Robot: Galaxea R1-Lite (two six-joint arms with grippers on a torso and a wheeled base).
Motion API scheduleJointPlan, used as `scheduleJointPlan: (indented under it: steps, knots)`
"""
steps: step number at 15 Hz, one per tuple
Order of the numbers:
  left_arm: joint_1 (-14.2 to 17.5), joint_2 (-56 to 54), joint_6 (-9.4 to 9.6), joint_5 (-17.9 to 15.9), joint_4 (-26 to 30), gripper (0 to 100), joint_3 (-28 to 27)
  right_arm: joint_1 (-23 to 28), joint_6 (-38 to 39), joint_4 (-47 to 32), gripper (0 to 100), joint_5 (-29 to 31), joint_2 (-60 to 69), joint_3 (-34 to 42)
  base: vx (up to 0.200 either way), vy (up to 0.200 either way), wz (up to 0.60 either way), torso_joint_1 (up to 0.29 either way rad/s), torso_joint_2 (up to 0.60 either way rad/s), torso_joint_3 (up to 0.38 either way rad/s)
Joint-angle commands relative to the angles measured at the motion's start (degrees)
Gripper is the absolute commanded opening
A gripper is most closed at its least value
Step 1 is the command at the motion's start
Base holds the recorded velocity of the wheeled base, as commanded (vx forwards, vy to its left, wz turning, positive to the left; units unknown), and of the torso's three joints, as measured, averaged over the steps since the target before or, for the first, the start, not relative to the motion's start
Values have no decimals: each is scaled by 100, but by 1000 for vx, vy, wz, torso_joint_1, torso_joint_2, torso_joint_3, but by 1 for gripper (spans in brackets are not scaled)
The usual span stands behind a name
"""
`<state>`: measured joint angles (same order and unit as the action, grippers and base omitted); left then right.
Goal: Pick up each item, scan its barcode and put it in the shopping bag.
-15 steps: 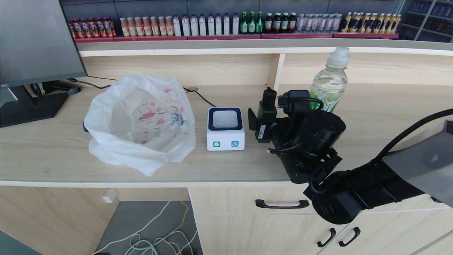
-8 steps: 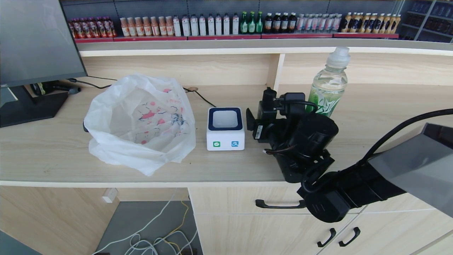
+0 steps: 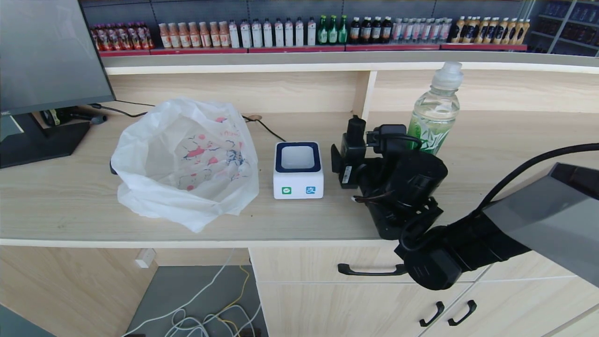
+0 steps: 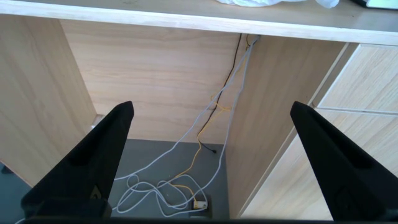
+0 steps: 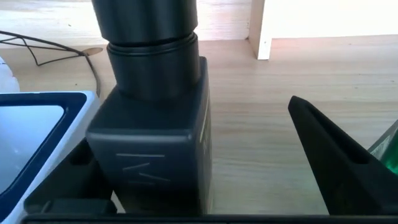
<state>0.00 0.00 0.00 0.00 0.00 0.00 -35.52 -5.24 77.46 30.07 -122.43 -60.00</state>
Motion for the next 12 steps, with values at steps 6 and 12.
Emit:
scheduleJointPlan:
  steps: [6,12]
  knots:
    - [-9,0,0,0,0,100,0,116,6,32,0,-2,-27,-29,0,0,0,0,0,0]
    - [0,0,0,0,0,100,0,107,-3,50,0,-2,-18,-20,0,0,0,0,0,0]
